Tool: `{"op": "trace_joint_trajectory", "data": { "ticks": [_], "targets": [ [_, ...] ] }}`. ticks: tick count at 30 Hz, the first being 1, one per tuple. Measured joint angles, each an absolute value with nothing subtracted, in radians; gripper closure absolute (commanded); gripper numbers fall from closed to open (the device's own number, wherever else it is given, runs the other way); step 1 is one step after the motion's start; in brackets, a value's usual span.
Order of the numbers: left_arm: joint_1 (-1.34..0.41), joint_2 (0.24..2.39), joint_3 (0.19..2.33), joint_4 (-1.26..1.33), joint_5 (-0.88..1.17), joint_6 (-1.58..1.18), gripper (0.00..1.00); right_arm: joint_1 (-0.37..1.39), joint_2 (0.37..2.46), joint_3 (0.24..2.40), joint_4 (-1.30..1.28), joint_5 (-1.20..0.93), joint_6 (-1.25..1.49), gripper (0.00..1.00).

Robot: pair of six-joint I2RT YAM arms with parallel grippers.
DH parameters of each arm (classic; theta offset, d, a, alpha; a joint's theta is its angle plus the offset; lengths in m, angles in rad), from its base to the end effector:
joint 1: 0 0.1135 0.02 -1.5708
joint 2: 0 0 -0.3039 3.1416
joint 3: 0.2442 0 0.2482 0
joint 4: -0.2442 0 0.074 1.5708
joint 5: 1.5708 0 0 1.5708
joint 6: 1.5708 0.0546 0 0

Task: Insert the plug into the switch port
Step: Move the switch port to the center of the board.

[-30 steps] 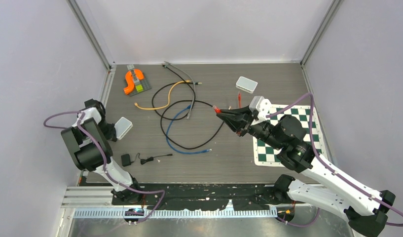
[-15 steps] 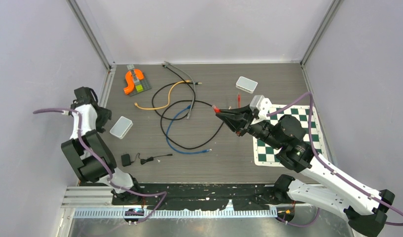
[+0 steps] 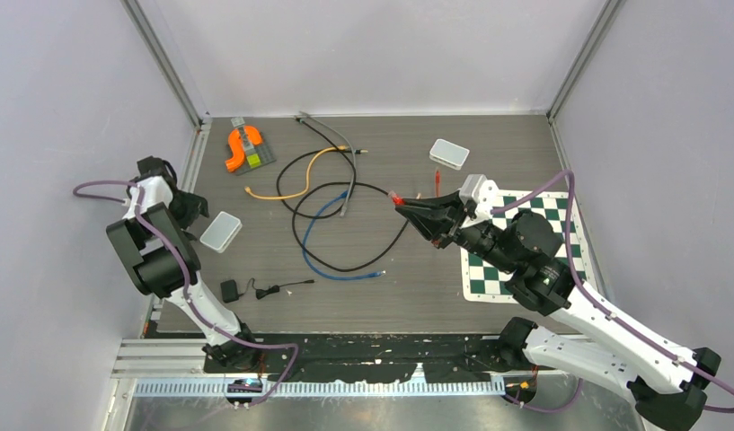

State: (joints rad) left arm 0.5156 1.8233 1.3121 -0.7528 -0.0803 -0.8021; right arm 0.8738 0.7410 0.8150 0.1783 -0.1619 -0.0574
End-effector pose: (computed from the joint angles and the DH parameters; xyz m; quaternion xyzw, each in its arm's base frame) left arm 0.3233 0.1883 0.2199 -0.6094 0.7770 0.0175 0.1568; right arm 0.0930 0.1248 0.4282 -0.3312 0.5168 0.3582 0.7035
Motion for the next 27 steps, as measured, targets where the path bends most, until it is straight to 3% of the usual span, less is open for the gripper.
{"op": "trace_joint_trajectory", "data": {
  "ticks": [27],
  "targets": [
    [0.518,1.840,1.289,-0.828,-0.059,-1.121,0.36,0.874,0.700,0.797,0.177,-0.142,-0.112,0.95]
  ]
}}
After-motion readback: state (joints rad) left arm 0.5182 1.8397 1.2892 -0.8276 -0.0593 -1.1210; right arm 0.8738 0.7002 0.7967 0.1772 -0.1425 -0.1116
